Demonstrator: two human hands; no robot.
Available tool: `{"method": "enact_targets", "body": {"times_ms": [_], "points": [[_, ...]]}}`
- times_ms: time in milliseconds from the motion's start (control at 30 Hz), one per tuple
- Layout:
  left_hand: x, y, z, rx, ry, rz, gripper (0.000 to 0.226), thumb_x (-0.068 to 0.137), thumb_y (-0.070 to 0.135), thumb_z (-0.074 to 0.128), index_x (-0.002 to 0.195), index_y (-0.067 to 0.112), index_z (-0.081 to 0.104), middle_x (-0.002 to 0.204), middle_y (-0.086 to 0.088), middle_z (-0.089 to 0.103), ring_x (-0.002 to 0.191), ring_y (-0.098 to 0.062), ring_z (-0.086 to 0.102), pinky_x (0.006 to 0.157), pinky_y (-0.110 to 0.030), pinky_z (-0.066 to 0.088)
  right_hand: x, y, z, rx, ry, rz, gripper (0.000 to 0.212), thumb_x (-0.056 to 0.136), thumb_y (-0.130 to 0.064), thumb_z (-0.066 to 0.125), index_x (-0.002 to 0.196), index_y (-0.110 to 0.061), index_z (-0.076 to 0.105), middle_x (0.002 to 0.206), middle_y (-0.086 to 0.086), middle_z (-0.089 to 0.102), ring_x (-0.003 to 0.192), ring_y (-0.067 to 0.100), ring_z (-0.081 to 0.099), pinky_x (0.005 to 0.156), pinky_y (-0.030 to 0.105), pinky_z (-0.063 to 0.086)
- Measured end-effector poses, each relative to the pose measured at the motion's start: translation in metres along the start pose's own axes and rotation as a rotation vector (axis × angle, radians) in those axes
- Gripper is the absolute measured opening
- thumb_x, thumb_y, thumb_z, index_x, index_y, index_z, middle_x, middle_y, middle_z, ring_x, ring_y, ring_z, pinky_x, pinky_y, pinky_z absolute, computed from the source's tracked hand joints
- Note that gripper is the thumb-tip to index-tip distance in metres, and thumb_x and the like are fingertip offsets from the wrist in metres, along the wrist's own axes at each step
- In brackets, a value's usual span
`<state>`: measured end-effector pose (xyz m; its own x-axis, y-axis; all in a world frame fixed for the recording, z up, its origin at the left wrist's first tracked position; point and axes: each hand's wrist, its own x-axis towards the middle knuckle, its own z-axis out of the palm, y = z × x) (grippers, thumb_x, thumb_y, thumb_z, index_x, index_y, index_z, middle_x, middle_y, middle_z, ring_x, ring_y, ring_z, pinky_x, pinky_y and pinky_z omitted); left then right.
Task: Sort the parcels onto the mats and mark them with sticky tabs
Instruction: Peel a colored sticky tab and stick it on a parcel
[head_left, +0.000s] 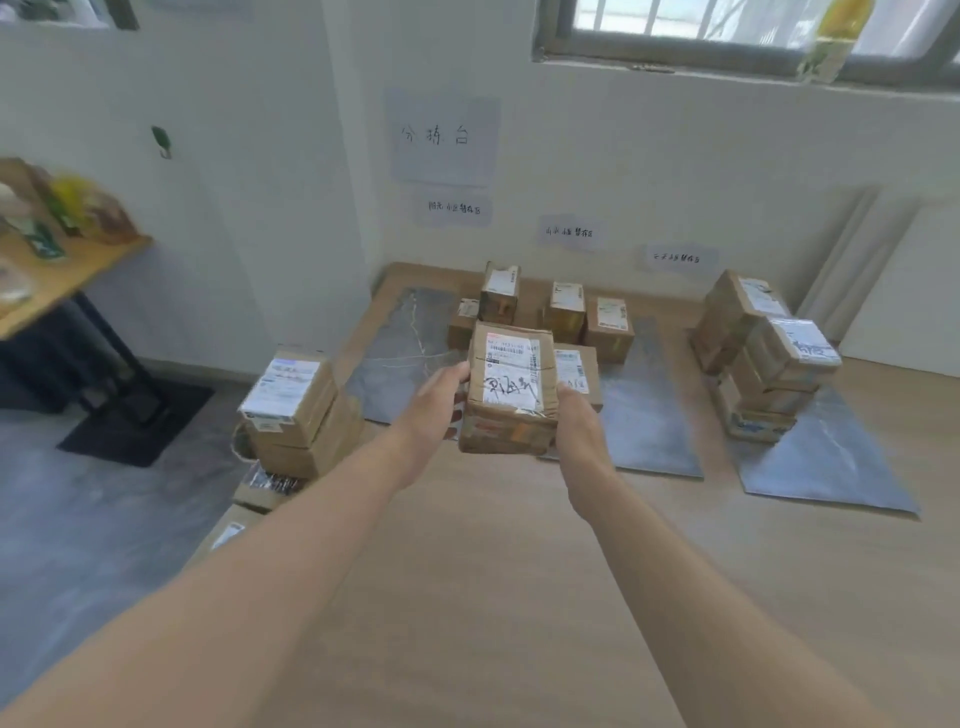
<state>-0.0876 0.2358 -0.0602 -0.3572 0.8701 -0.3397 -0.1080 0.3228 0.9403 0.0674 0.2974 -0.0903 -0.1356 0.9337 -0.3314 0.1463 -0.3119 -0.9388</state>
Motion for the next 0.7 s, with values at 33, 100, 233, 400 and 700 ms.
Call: {"method": "enact_targets", "body": {"times_ms": [33,100,233,400,700], "points": [[0.012,-0.003,-0.011,-0.01,-0.009,-0.015,0.034,0.105,0.046,0.035,0.11,0.026,0.061,0.098,0.006,0.07,0.089,-0.009,0.062,0.076,-0.028,0.044,0.006,0.003,0.015,0.011,0.015,0.02,0.032,0.107,-0.043,0.032,0.113,-0.032,0.062,0.112,-0.006,0.07,0.105,0.015,0.064,0.085,0.033,0.05],[0.039,-0.008,-0.03,-0.039,-0.001,-0.056,0.032,0.105,0.044,0.035,0.108,0.025,0.061,0.097,0.006,0.07,0.09,-0.011,0.063,0.075,-0.028,0.044,0.022,0.011,0.043,0.002,0.022,0.063,0.032,0.106,-0.043,0.034,0.107,-0.031,0.063,0.111,-0.005,0.071,0.105,0.015,0.065,0.09,0.036,0.052],[0.098,-0.02,-0.052,-0.133,0.023,-0.142,0.034,0.106,0.041,0.035,0.104,0.026,0.066,0.081,0.01,0.077,0.091,-0.015,0.066,0.09,-0.034,0.047,0.059,0.02,0.08,-0.018,0.006,0.109,0.038,0.095,-0.052,0.039,0.109,-0.032,0.067,0.111,-0.009,0.073,0.108,0.015,0.065,0.104,0.045,0.05],[0.16,-0.036,-0.048,-0.191,0.114,-0.2,0.036,0.103,0.04,0.039,0.093,0.023,0.069,0.076,0.006,0.075,0.063,-0.007,0.067,0.064,-0.027,0.048,0.118,0.026,0.101,-0.067,0.003,0.187,0.042,0.089,-0.059,0.038,0.108,-0.038,0.069,0.109,-0.014,0.073,0.108,0.013,0.065,0.103,0.044,0.05],[0.257,-0.068,-0.032,-0.085,0.161,-0.352,0.04,0.105,0.032,0.032,0.081,0.025,0.063,0.054,0.019,0.066,0.071,-0.007,0.055,0.065,-0.024,0.038,0.236,0.076,0.119,-0.096,-0.002,0.335,0.059,0.079,-0.072,0.032,0.112,-0.04,0.068,0.111,-0.013,0.073,0.11,0.018,0.065,0.104,0.048,0.047]]}}
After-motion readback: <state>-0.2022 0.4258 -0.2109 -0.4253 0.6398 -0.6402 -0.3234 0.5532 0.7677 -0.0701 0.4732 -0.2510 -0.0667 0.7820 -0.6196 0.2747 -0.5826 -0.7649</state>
